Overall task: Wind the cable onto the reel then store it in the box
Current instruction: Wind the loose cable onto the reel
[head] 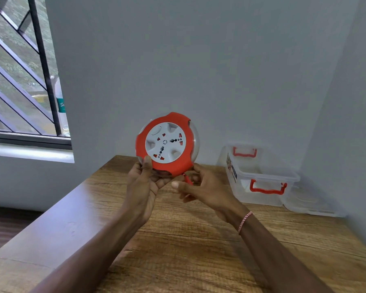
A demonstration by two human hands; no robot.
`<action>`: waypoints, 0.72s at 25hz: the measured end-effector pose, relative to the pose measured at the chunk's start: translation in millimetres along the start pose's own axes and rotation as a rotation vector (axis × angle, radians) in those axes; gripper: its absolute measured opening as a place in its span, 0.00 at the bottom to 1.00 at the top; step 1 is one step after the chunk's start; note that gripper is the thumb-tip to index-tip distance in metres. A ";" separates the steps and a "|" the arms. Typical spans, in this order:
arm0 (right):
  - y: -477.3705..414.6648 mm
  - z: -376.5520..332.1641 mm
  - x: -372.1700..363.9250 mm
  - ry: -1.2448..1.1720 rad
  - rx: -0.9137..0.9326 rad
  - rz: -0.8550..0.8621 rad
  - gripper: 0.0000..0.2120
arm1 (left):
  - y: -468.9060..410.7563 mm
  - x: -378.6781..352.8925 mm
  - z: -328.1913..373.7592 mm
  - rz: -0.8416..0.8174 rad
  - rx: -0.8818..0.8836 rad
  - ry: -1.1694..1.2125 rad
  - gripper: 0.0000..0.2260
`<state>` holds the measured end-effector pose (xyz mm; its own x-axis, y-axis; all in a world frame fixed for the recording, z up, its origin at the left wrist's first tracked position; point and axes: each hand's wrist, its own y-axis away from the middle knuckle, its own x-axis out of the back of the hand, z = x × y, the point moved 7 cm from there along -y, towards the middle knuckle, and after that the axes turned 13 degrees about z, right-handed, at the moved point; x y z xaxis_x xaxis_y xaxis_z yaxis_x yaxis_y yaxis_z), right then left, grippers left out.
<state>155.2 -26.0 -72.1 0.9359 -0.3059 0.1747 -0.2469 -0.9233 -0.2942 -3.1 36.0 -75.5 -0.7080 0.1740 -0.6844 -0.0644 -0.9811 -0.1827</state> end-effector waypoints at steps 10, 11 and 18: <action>-3.6 -5.0 41.1 -0.033 0.034 0.255 0.20 | -1.4 7.0 -7.4 0.046 0.041 -0.039 0.15; -2.3 -4.0 41.6 -0.063 0.029 0.260 0.21 | -1.3 9.1 -9.9 0.054 0.049 -0.058 0.13; 6.4 33.0 34.4 -0.208 -0.063 0.327 0.25 | -3.2 21.6 -28.5 0.041 0.084 -0.190 0.18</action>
<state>194.1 -34.8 -98.9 0.8348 -0.5385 -0.1148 -0.5492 -0.7995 -0.2434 1.9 45.3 -109.8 -0.8308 0.1225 -0.5429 -0.0858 -0.9920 -0.0925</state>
